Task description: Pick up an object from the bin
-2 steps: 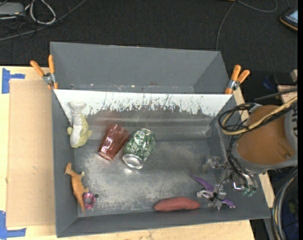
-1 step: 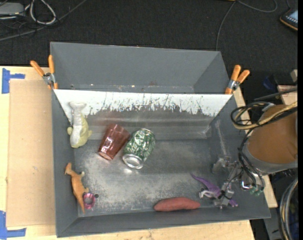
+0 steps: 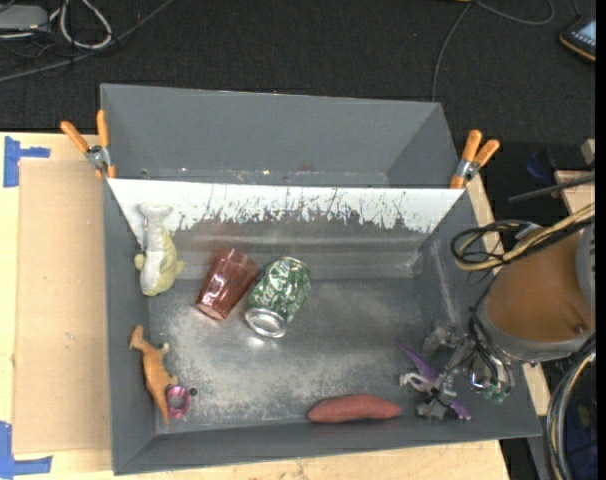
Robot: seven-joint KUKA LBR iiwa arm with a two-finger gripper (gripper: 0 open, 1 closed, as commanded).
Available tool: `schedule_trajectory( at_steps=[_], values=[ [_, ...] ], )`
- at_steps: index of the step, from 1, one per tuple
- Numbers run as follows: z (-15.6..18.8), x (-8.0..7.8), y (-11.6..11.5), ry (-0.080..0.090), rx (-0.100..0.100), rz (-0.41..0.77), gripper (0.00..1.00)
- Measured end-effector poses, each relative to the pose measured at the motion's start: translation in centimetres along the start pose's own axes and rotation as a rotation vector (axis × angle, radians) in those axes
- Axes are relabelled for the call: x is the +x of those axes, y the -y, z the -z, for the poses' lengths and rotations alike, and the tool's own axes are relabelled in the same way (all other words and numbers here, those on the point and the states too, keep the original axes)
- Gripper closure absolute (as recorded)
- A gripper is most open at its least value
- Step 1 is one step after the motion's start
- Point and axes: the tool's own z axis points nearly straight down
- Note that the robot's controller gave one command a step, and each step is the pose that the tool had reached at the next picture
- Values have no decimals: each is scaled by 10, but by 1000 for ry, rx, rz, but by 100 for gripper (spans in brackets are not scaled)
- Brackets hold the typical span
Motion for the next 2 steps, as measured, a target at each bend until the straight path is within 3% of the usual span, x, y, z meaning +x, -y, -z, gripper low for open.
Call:
schedule_trajectory(
  at_steps=[1, 2],
  values=[
    [1, 3, -2, -3, -1, 29, 100],
    [1, 3, -2, -2, -1, 33, 100]
  ],
)
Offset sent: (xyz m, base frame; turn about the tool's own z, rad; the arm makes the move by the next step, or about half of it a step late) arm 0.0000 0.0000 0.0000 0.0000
